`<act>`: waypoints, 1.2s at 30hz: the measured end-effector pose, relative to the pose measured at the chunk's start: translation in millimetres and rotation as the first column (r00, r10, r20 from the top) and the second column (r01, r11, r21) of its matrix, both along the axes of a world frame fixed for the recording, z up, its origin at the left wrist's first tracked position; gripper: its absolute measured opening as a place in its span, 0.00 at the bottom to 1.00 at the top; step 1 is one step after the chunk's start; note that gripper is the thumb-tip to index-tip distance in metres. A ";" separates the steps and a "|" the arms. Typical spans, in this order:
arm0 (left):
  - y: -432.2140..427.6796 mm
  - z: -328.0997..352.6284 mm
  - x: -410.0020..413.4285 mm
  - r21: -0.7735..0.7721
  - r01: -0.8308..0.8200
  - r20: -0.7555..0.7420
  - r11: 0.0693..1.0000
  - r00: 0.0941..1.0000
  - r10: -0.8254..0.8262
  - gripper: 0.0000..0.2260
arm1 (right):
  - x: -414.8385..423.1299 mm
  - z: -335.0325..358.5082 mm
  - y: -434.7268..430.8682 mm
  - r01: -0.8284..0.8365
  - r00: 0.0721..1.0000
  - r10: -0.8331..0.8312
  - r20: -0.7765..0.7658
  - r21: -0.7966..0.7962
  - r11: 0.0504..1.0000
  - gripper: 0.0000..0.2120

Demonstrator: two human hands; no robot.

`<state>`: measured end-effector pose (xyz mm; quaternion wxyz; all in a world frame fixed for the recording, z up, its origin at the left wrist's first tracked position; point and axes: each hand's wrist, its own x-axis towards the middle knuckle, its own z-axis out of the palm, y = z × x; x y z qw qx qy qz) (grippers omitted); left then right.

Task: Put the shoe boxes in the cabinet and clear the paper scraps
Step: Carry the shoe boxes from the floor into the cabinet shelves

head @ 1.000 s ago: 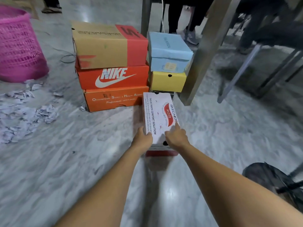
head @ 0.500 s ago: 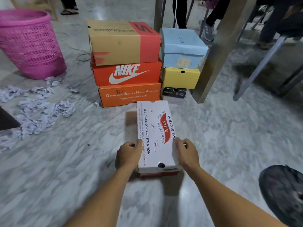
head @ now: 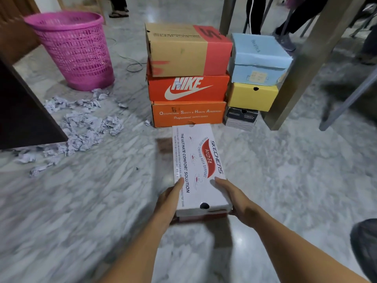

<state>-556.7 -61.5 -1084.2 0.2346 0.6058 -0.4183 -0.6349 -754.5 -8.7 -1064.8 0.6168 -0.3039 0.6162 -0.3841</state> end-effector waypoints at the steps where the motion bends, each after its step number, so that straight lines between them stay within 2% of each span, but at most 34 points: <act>1: -0.3 -0.2 5.8 0.003 -0.019 -0.008 1.000 1.000 0.019 0.15 | 2.2 0.1 -2.6 -0.041 0.999 0.041 -0.005 -0.009 0.999 0.17; 3: -1.7 5.5 15.6 -0.007 -0.064 -0.039 0.998 0.997 0.064 0.19 | 9.1 2.6 -10.2 -0.122 0.992 0.121 -0.027 -0.020 0.992 0.17; 6: -5.0 12.9 30.2 -0.053 -0.160 -0.110 0.986 0.982 0.154 0.34 | 20.4 9.8 -26.2 -0.182 0.983 0.182 -0.011 -0.008 0.983 0.16; 11: 7.2 33.9 61.1 -0.155 -0.333 -0.234 0.930 0.927 0.293 0.29 | 48.4 44.3 -64.3 -0.347 0.938 0.348 0.000 -0.058 0.936 0.16; 14: 10.4 52.2 89.3 -0.279 -0.425 -0.288 0.861 0.893 0.347 0.27 | 79.4 68.4 -82.0 -0.446 0.895 0.445 -0.031 -0.105 0.889 0.18; 17: 13.5 74.8 115.3 -0.382 -0.477 -0.309 0.791 0.873 0.377 0.27 | 113.9 86.6 -96.1 -0.486 0.874 0.484 -0.046 -0.132 0.864 0.16; 21: 25.9 105.8 157.6 -0.410 -0.570 -0.313 0.712 0.821 0.477 0.28 | 170.4 109.3 -108.5 -0.528 0.847 0.530 -0.040 -0.181 0.830 0.22; 24: 30.8 135.0 198.4 -0.421 -0.623 -0.276 0.660 0.781 0.561 0.24 | 216.8 120.5 -112.0 -0.500 0.858 0.514 0.008 -0.214 0.839 0.23; 27: 26.8 169.4 253.2 -0.344 -0.667 -0.251 0.661 0.744 0.619 0.18 | 265.0 137.6 -116.5 -0.524 0.836 0.549 0.024 -0.267 0.809 0.26; 29: 26.4 194.4 294.4 -0.272 -0.682 -0.224 0.678 0.731 0.645 0.18 | 297.7 159.0 -119.3 -0.560 0.805 0.592 0.022 -0.299 0.772 0.27; 32: 24.8 228.0 347.9 -0.238 -0.702 -0.187 0.671 0.711 0.677 0.25 | 344.3 199.9 -124.0 -0.642 0.743 0.668 -0.047 -0.334 0.690 0.24; 35: 19.8 248.8 387.1 -0.260 -0.738 -0.205 0.623 0.672 0.711 0.27 | 389.8 237.4 -136.7 -0.771 0.618 0.773 -0.147 -0.306 0.559 0.29; 36: 15.9 252.1 399.2 -0.254 -0.751 -0.216 0.609 0.658 0.721 0.26 | 403.3 247.2 -144.0 -0.807 0.576 0.797 -0.184 -0.285 0.517 0.27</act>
